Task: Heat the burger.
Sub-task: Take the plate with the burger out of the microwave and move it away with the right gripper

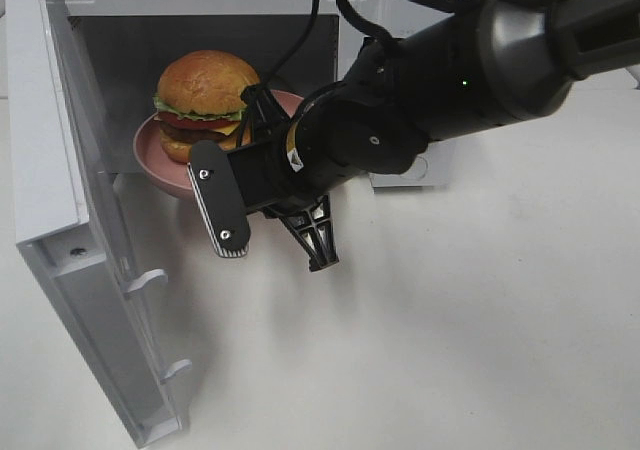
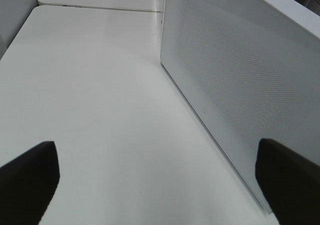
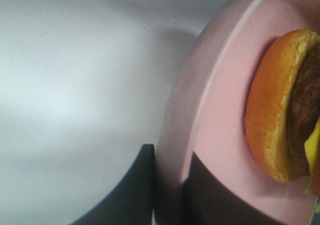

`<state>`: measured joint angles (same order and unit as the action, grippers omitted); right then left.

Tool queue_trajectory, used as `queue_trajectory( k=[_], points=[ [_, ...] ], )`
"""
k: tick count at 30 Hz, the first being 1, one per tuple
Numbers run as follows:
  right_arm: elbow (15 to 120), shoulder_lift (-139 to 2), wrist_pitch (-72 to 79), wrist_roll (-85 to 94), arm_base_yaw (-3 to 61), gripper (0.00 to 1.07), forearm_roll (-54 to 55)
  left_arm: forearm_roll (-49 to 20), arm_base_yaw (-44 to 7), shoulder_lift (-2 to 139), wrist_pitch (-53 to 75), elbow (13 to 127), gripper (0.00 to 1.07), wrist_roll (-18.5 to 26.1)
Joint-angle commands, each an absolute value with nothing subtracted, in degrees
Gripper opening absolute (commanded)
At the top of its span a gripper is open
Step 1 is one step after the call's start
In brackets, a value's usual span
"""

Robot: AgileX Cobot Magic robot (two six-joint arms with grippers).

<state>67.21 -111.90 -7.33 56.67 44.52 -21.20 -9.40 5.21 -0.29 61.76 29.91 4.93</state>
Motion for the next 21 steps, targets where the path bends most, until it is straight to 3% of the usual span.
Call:
queue_trajectory(
  k=[1, 21],
  points=[
    [63.14, -107.03, -1.15, 57.01, 44.69, 0.00, -23.09, -9.51, 5.44, -1.43, 61.19, 29.85, 1.00, 4.98],
    [48.30, -94.25, 4.07, 57.07, 44.69, 0.00, -23.66, -9.51, 5.44, -1.43, 61.19, 29.85, 1.00, 4.98]
  ],
)
